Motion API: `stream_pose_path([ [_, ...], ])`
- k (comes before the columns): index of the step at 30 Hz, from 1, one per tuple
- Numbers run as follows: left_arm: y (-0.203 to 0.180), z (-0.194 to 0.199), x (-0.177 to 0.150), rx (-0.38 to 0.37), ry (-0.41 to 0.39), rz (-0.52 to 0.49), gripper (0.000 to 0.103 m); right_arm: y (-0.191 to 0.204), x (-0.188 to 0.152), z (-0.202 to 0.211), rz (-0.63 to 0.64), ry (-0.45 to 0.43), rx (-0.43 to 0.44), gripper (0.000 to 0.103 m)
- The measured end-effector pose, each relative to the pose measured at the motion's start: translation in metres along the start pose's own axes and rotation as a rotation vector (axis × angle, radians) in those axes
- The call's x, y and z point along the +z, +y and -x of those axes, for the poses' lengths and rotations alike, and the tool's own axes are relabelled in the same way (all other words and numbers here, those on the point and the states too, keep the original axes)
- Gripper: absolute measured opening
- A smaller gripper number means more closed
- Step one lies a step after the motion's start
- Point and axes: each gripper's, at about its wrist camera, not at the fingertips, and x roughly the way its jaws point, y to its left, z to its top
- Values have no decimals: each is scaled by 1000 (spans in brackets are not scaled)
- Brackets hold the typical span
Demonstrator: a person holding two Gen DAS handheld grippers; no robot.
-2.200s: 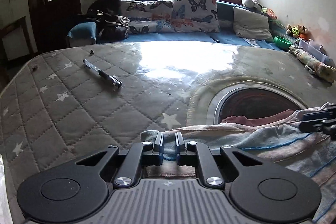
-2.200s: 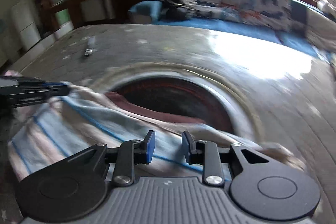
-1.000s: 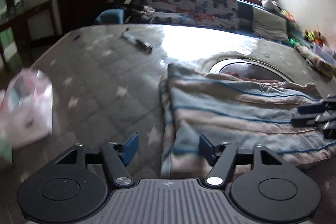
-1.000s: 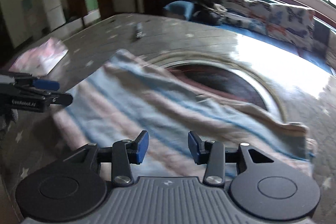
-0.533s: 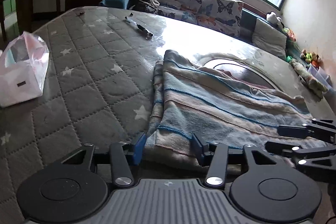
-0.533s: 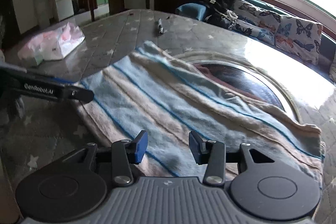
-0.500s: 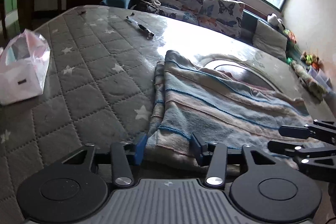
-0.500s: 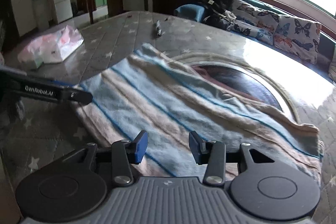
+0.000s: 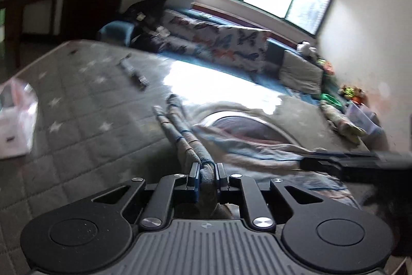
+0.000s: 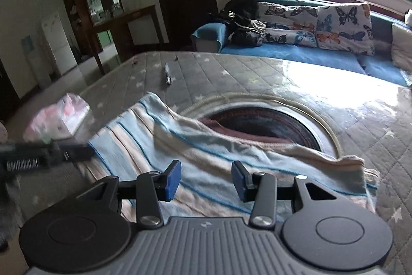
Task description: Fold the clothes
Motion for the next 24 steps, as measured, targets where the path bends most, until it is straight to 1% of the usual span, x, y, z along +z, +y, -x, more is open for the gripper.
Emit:
stream_pose_path([
  [3,-20,-2,0,-22,-6,-44,12,-3,16,-4,-43,0,77,45],
  [5,-30,-4,-1,-36,-5,-67,12,-5,25,-11,-80,6,139,49],
  [6,-34,-5,-2,-40,-4,-76,12,-5,30,-15,-94,12,175,50],
  [7,-37,-6,-3,-44,-1,-83,12,-5,34,-20,-102,21,214,53],
  [8,-40,-7,-3,-49,1,-91,12,-4,38,-25,-104,31,249,58],
  [9,-43,-8,-4,-53,3,-98,11,-1,40,-30,-103,42,275,59],
  [12,-50,-9,-6,-64,8,-116,11,8,44,-47,-85,76,314,59],
  [16,-57,-10,-8,-77,18,-134,11,25,42,-64,-44,112,323,60],
  [18,-60,-11,-10,-89,21,-144,11,28,41,-68,-29,114,308,55],
  [19,-62,-11,-11,-94,23,-149,11,27,40,-68,-28,111,299,49],
  [20,-63,-11,-11,-100,25,-154,12,24,37,-66,-33,106,288,34],
  [21,-65,-11,-12,-106,26,-159,12,21,35,-64,-38,102,277,26],
  [22,-66,-12,-13,-112,28,-164,13,19,32,-62,-43,97,266,16],
  [24,-69,-12,-14,-124,31,-174,14,14,27,-58,-52,87,245,12],
])
